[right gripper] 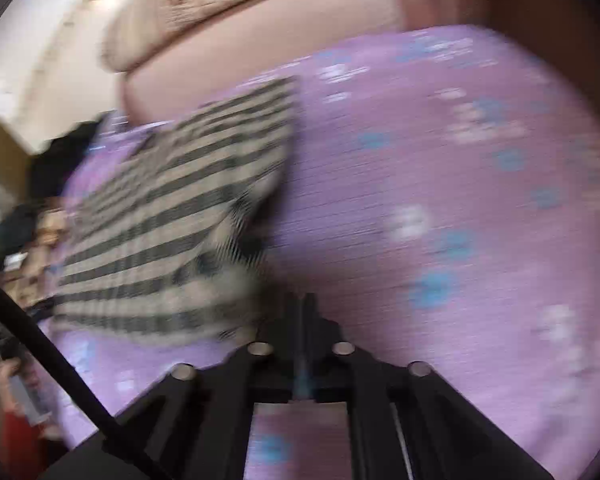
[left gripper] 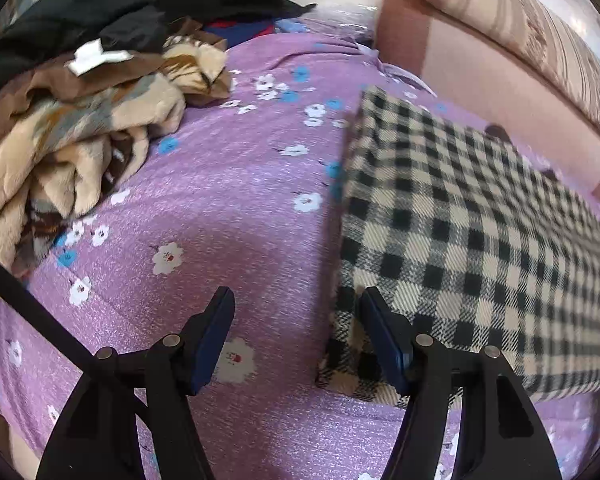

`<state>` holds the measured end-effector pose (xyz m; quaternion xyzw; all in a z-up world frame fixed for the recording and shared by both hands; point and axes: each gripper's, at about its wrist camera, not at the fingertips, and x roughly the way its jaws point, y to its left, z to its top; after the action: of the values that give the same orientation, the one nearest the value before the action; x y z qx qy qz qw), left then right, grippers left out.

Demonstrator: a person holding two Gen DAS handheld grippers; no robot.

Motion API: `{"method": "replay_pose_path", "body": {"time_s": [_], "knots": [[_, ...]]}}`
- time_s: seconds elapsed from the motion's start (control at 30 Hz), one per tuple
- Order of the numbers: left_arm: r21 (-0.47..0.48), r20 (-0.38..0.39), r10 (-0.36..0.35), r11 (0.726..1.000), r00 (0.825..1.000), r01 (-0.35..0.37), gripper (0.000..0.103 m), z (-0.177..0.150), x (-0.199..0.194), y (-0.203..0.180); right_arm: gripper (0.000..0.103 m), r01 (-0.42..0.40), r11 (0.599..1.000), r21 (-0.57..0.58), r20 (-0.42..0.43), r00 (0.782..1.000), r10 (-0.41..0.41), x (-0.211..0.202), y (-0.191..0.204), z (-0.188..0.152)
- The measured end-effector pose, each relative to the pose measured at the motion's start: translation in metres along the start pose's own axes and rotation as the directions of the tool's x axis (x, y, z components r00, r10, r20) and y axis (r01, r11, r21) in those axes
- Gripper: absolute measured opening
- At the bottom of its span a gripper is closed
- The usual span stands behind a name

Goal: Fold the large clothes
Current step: 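Press the folded coat flat with both grippers and release it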

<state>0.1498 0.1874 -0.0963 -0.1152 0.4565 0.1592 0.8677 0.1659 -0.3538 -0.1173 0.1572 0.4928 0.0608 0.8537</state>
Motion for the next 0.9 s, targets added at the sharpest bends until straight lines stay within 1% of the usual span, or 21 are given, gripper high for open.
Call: {"method": "replay_pose_path", "body": {"time_s": [0.03,0.07,0.1,0.13,0.17,0.2,0.23,0.27,0.3,0.37,0.4,0.47,0.57,0.6,0.67,0.73,0.77,0.83,0.9], "knots": [[-0.024,-0.005,-0.018,1.0,1.0,0.018,0.065,0.001,-0.002,0.005,0.001,0.025,1.0,0.019,0.02,0.999,-0.026,-0.007,-0.008,0.001],[-0.047,-0.003,-0.039,0.998,0.999,0.039,0.065,0.002,-0.003,0.008,0.004,-0.015,0.998,0.062,0.039,0.999,0.013,-0.017,-0.017,-0.001],[-0.07,0.002,-0.063,0.996,0.998,0.063,0.065,0.001,-0.006,0.011,0.005,-0.073,0.993,0.097,0.053,0.996,0.068,-0.025,-0.022,-0.003],[-0.091,0.003,-0.088,0.992,0.996,0.088,0.065,-0.001,-0.009,0.016,0.005,-0.151,0.981,0.125,0.067,0.987,0.144,-0.033,-0.025,-0.008],[-0.109,0.001,-0.114,0.988,0.993,0.114,0.065,-0.003,-0.012,0.018,0.022,-0.224,0.965,0.137,0.073,0.974,0.215,-0.039,-0.024,-0.014],[-0.126,-0.001,-0.148,0.981,0.989,0.147,0.065,-0.005,-0.014,0.021,0.039,-0.263,0.954,0.14,0.075,0.964,0.255,-0.041,-0.02,-0.02],[-0.144,-0.004,-0.187,0.972,0.982,0.185,0.065,-0.008,-0.017,0.024,0.071,-0.313,0.939,0.141,0.081,0.949,0.304,-0.043,-0.015,-0.027],[-0.156,-0.006,-0.219,0.964,0.976,0.215,0.065,-0.011,-0.019,0.025,0.078,-0.358,0.923,0.142,0.089,0.933,0.348,-0.043,-0.008,-0.035],[-0.164,-0.004,-0.249,0.955,0.968,0.245,0.065,-0.015,-0.022,0.026,0.078,-0.383,0.912,0.145,0.085,0.923,0.374,-0.041,-0.001,-0.04],[-0.158,0.0,-0.27,0.951,0.963,0.266,0.073,-0.02,-0.024,0.023,0.078,-0.437,0.885,0.163,0.052,0.899,0.434,-0.03,0.015,-0.053],[-0.153,0.004,-0.27,0.951,0.963,0.267,0.074,-0.021,-0.024,0.021,0.078,-0.449,0.876,0.176,0.039,0.892,0.45,-0.023,0.021,-0.059],[-0.152,0.005,-0.266,0.953,0.964,0.263,0.074,-0.022,-0.019,0.02,0.078,-0.453,0.868,0.204,0.026,0.889,0.458,-0.008,0.029,-0.069],[-0.194,-0.016,-0.33,0.927,0.944,0.321,0.076,-0.021,-0.007,0.024,0.078,-0.446,0.857,0.256,0.023,0.89,0.456,0.013,0.038,-0.073],[-0.22,-0.023,-0.37,0.908,0.929,0.356,0.077,-0.019,0.0,0.025,0.078,-0.436,0.863,0.255,0.039,0.896,0.442,0.016,0.041,-0.071],[-0.252,-0.02,-0.406,0.886,0.914,0.388,0.079,-0.013,0.01,0.025,0.078,-0.416,0.874,0.252,0.075,0.909,0.411,0.022,0.045,-0.058],[-0.25,0.002,-0.411,0.883,0.912,0.398,0.083,-0.005,0.016,0.02,0.078,-0.42,0.862,0.282,0.107,0.907,0.407,0.028,0.041,-0.043],[-0.245,0.009,-0.409,0.884,0.912,0.399,0.084,0.0,0.02,0.016,0.078,-0.429,0.852,0.299,0.124,0.903,0.411,0.033,0.039,-0.036],[-0.238,0.012,-0.419,0.881,0.908,0.41,0.084,0.008,0.028,0.008,0.078,-0.444,0.832,0.332,0.144,0.896,0.42,0.043,0.035,-0.022],[-0.218,0.013,-0.426,0.882,0.904,0.419,0.087,0.017,0.035,-0.004,0.078,-0.46,0.813,0.358,0.157,0.888,0.433,0.053,0.033,-0.01]]}}
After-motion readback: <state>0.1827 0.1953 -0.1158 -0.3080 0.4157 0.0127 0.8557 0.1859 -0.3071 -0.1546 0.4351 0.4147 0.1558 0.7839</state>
